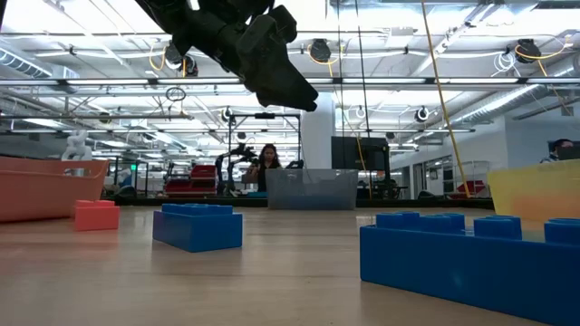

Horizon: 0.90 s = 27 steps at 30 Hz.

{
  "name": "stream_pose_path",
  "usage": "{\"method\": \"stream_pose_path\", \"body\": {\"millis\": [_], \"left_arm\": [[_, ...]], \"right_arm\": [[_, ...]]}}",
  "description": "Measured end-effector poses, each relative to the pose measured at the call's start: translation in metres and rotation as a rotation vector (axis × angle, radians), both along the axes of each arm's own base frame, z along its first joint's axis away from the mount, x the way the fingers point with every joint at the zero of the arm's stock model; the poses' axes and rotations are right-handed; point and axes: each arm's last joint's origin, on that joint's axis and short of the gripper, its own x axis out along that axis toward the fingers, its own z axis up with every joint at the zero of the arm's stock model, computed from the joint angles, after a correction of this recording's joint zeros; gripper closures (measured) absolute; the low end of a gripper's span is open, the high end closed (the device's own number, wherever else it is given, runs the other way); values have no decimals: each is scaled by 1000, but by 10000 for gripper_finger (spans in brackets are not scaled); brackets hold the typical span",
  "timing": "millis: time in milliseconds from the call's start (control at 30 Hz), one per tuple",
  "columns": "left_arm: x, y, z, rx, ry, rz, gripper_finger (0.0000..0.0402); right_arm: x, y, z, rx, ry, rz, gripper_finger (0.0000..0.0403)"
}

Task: Sort & place blocks by color
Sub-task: Put the green game piece into the orange bin

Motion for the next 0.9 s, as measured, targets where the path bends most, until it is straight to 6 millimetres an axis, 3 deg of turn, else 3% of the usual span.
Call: {"method": "stream_pose_path", "body": {"millis": [333, 700, 900], "left_arm": [[0, -2, 0, -5, 4, -2, 192], [0, -3, -1, 1, 6, -8, 192], [0, -2, 0, 2, 4, -9, 192]], "right_arm": [[-7, 8, -6, 75, 62, -340, 188], [-15, 13, -19, 85, 84, -440, 188], [-26, 15, -28, 104, 200, -424, 187]]}}
